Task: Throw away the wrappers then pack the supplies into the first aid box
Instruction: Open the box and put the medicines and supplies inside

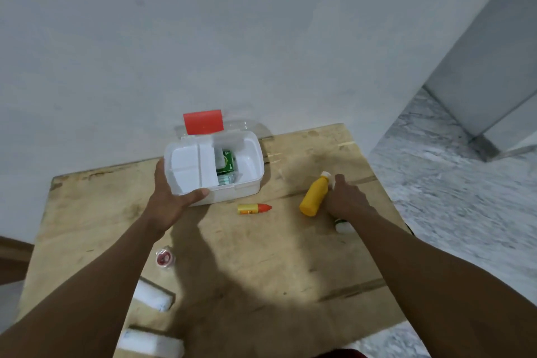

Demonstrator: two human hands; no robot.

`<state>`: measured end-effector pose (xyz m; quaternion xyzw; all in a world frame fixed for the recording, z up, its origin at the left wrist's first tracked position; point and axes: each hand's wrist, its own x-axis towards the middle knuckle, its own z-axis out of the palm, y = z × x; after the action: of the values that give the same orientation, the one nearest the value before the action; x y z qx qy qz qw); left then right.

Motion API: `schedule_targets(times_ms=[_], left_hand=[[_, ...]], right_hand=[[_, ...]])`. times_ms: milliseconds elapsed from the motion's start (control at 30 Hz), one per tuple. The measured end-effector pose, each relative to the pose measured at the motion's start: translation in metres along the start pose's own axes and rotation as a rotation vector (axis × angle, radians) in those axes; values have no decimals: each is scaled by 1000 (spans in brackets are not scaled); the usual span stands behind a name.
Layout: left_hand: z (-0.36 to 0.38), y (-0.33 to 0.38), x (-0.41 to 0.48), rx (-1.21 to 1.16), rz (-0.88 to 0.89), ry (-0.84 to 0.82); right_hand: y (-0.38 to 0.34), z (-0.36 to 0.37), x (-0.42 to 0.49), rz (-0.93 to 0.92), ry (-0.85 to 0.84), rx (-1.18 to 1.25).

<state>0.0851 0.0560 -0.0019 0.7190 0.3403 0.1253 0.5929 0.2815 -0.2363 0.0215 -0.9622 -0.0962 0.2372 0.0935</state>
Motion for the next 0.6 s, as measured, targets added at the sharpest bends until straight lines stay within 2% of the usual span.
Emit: schedule_targets(times_ms=[367, 600], left_hand=[[-2, -2, 3, -36, -49, -44], [-1, 7, -3, -21, 17, -76]], right_hand=[[5, 5, -4, -7, -23, -3], [15, 4, -18, 42, -23, -47]])
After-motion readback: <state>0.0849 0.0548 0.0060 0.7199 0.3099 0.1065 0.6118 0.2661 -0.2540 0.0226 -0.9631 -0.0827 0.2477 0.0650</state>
